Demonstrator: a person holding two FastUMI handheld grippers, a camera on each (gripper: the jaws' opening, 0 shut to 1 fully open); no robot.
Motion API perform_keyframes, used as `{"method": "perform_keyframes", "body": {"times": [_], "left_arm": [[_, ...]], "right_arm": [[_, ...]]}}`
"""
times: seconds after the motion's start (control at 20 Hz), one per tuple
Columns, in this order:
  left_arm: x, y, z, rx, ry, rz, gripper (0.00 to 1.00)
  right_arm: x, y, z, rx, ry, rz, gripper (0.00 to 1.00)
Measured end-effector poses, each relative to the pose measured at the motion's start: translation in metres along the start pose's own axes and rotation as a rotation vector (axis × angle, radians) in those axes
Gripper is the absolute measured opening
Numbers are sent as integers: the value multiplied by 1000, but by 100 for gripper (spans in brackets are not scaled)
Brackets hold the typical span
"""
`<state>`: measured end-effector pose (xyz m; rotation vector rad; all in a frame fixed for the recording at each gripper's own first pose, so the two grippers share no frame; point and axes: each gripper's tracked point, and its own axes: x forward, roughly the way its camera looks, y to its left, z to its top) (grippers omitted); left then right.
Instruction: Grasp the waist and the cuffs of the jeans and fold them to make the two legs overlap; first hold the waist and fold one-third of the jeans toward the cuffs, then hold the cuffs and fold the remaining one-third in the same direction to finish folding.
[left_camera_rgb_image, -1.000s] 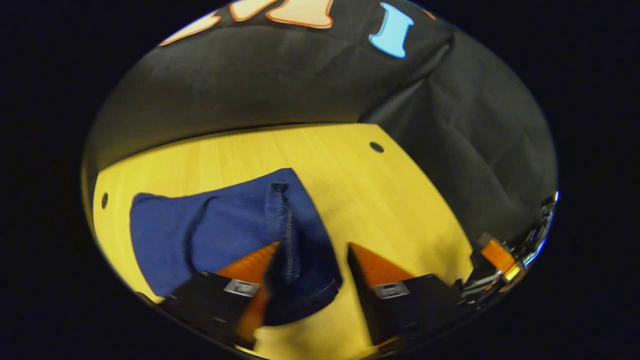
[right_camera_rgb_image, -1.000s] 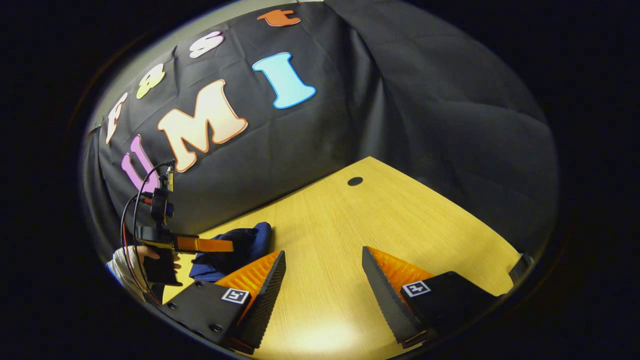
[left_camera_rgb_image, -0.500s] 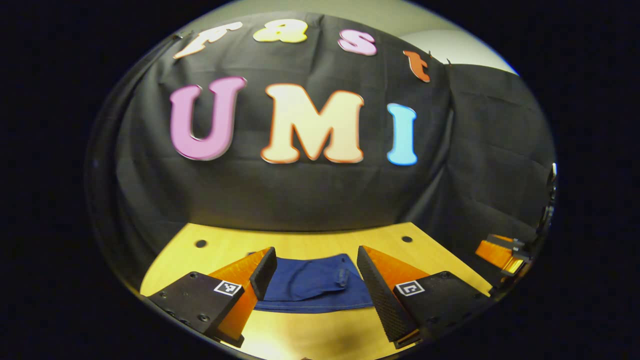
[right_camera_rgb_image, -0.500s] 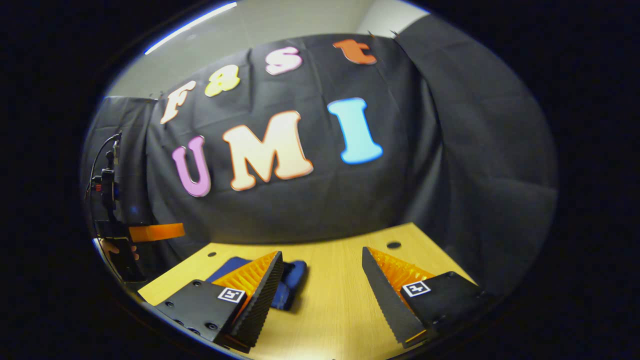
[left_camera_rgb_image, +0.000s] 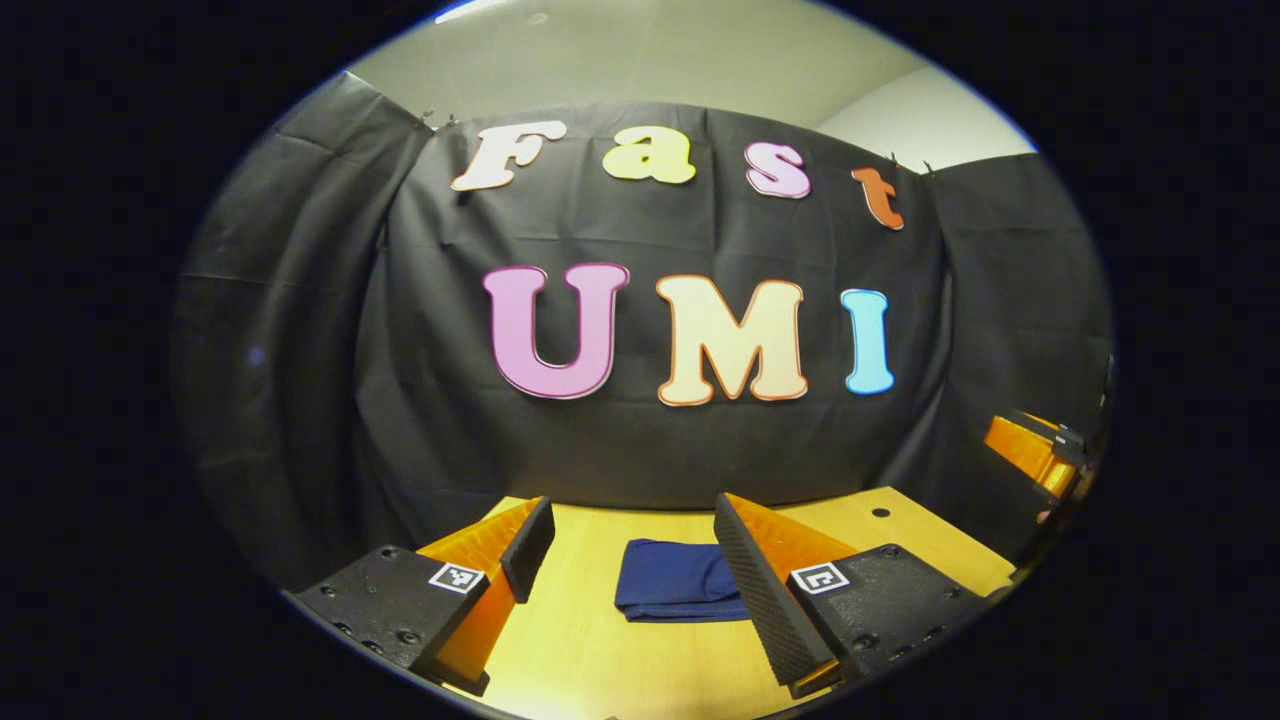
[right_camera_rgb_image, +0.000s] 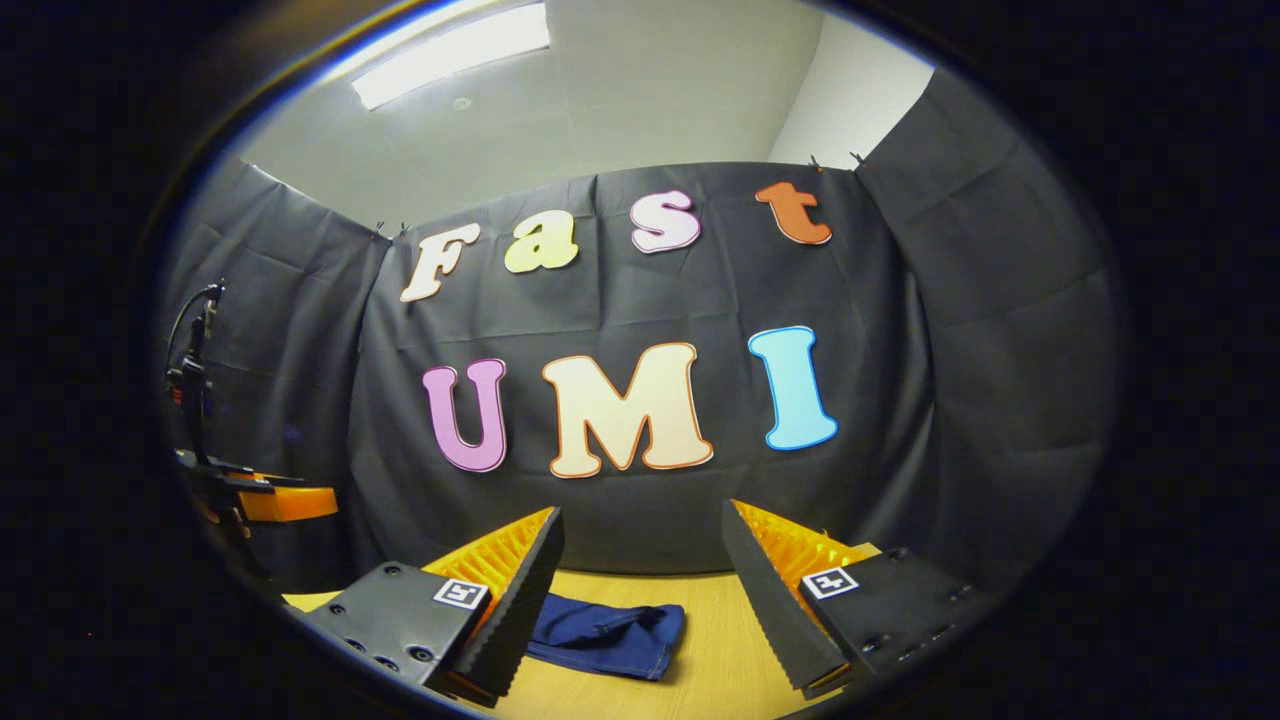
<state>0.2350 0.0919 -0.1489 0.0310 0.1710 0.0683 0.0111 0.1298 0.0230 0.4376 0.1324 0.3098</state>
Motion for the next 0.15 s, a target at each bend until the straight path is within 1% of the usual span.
{"method": "perform_keyframes", "body": {"times": [0.05,0.1,0.15], "left_arm": [[-5,6,3,5,-9,6,94],[-8,12,6,6,-18,11,94],[-11,15,7,4,-24,11,95]], "right_arm": [[-3,6,-2,-2,7,2,97],[-5,11,-3,-5,9,4,97],[-7,17,-2,-8,11,8,94]]}}
